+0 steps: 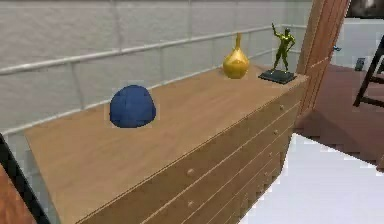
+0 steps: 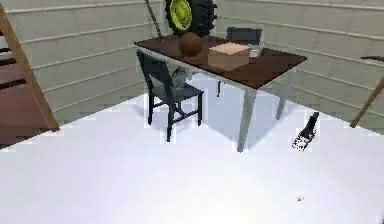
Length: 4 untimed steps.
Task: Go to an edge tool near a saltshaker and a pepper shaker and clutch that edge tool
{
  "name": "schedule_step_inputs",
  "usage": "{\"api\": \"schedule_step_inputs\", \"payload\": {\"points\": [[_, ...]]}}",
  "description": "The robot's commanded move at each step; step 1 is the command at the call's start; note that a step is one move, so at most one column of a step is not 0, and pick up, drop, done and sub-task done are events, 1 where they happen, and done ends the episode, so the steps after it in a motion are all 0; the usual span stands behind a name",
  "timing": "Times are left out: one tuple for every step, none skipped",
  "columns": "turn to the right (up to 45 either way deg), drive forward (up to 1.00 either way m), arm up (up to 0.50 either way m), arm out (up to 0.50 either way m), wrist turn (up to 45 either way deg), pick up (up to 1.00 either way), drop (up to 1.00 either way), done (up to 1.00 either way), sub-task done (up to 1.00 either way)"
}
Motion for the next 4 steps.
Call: {"api": "schedule_step_inputs", "payload": {"points": [[-45.0,0.0,0.0,0.0,0.0,0.0,0.0,0.0,0.0],[-24.0,0.0,0.0,0.0,0.0,0.0,0.0,0.0,0.0],[0.0,0.9,0.0,0.0,0.0,0.0,0.0,0.0,0.0],[-45.0,0.0,0.0,0.0,0.0,0.0,0.0,0.0,0.0]]}}
